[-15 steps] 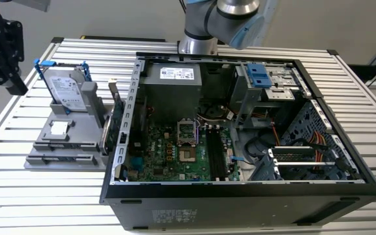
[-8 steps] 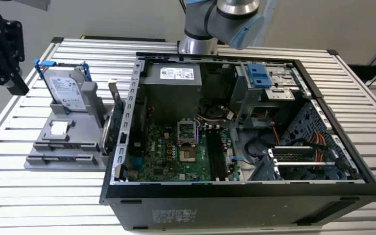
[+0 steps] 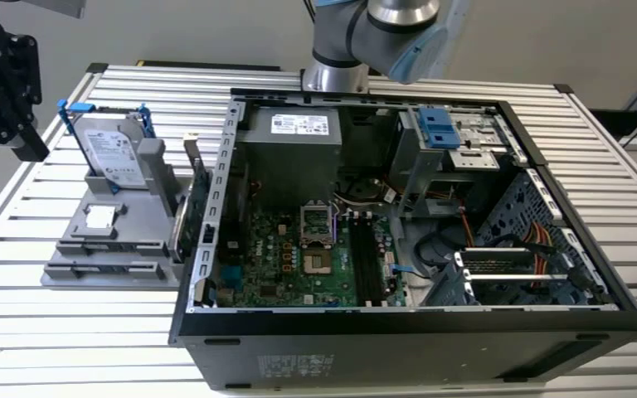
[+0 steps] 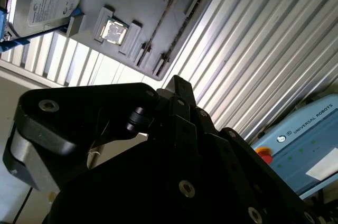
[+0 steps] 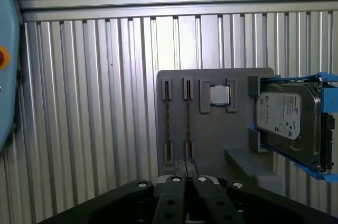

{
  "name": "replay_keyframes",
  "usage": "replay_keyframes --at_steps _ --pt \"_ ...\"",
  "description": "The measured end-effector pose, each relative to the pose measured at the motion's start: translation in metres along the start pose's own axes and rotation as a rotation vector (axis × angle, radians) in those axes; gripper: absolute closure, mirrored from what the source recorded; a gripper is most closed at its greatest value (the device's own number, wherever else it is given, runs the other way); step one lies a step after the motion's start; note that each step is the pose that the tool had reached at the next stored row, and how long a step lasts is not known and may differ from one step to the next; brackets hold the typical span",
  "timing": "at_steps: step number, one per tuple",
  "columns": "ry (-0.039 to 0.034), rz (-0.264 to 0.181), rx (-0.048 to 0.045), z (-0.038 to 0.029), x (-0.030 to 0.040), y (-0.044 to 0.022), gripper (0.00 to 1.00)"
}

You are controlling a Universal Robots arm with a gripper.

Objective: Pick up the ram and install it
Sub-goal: 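Pick up the ram and move it above insertion slot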

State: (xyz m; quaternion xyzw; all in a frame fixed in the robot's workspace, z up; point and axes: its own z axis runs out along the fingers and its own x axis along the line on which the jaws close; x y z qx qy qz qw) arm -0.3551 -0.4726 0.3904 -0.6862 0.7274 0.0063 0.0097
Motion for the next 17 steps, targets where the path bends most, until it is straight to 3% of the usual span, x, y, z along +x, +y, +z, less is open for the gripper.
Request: replay_keyframes --at_steps 1,17 --pt "0.0 0.0 0.0 0.0 0.0 0.0 0.0" --pt "0.0013 -0.001 0.0001 0.0018 0.0 -0.0005 0.0"
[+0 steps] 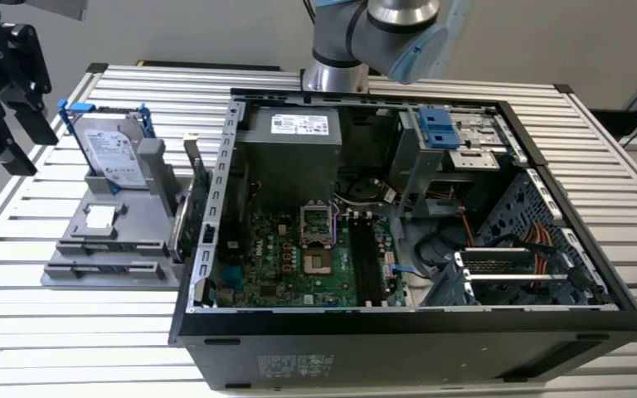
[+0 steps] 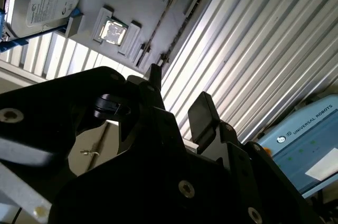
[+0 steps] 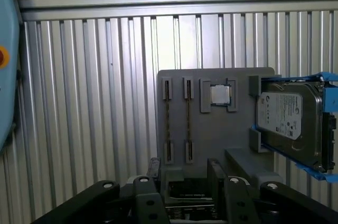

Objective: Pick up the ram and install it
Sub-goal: 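Pick up the ram and move it above insertion slot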

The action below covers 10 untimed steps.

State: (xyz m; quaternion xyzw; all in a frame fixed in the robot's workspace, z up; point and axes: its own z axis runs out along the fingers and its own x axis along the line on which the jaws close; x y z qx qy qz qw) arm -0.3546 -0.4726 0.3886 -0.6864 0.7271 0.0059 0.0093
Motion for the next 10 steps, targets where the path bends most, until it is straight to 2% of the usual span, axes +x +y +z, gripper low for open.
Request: replay_keyframes --at_steps 10 --pt "0.0 0.0 0.0 0.0044 0.0001 -0.0001 0.0"
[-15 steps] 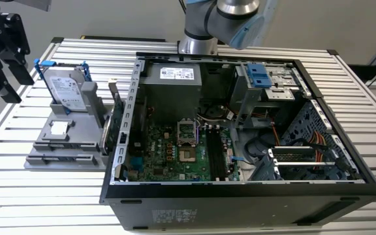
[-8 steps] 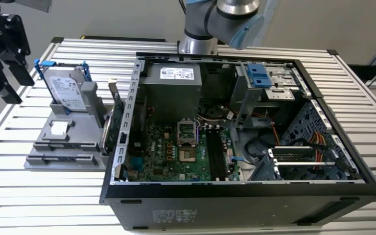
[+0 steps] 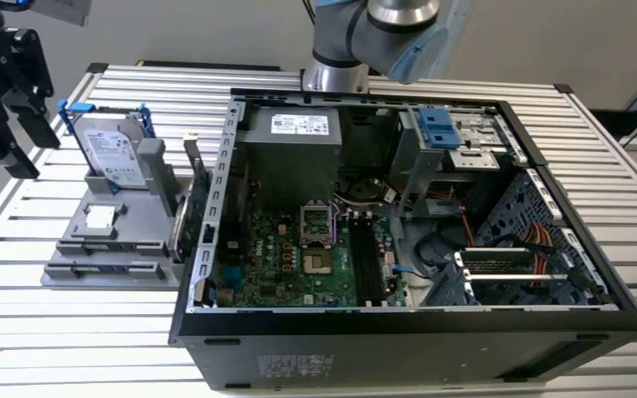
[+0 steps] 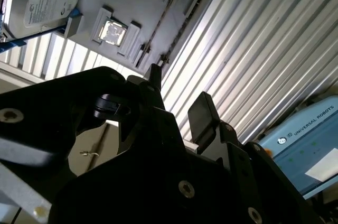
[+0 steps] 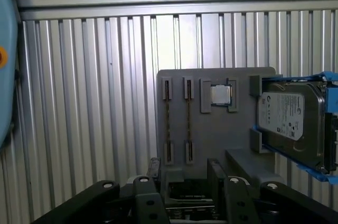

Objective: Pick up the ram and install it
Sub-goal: 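Pick up the ram and move it above insertion slot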

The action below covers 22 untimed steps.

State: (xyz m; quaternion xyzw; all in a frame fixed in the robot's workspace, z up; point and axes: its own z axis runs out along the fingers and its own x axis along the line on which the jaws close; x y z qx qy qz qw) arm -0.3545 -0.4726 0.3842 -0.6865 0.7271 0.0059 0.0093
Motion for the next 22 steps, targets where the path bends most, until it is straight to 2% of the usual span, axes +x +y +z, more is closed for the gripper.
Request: replay_keyframes --at_steps 22 --pt "0.0001 -0.005 -0.0002 0.0152 0.0003 -0.0008 0.0"
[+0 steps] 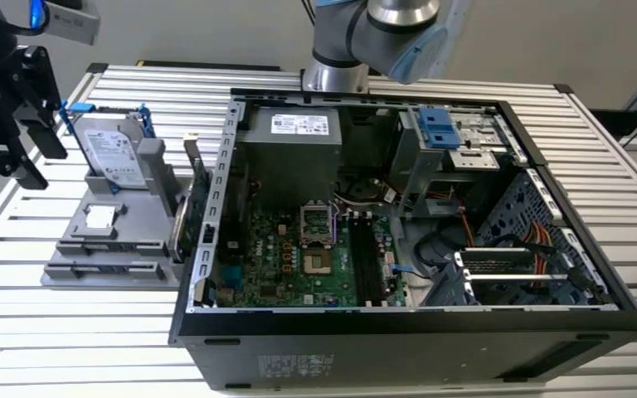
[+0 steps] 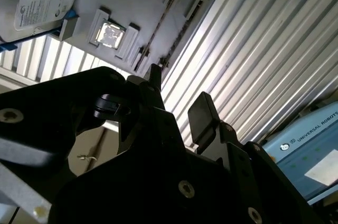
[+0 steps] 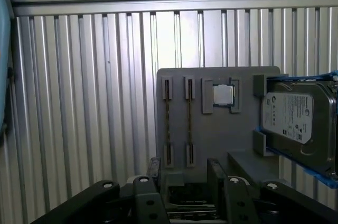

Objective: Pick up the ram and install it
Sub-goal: 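Pick up the ram and move it above insertion slot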

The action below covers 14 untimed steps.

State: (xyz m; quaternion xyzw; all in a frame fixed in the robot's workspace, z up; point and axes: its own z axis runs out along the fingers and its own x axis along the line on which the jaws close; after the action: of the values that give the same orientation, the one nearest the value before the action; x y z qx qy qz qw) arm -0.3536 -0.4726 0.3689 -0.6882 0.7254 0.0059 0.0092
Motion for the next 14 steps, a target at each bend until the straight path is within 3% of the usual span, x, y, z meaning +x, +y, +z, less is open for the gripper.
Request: replay_keyframes --at_steps 14 --pt "-0.0001 -0.004 0.0 0.0114 0.0002 0.0 0.0"
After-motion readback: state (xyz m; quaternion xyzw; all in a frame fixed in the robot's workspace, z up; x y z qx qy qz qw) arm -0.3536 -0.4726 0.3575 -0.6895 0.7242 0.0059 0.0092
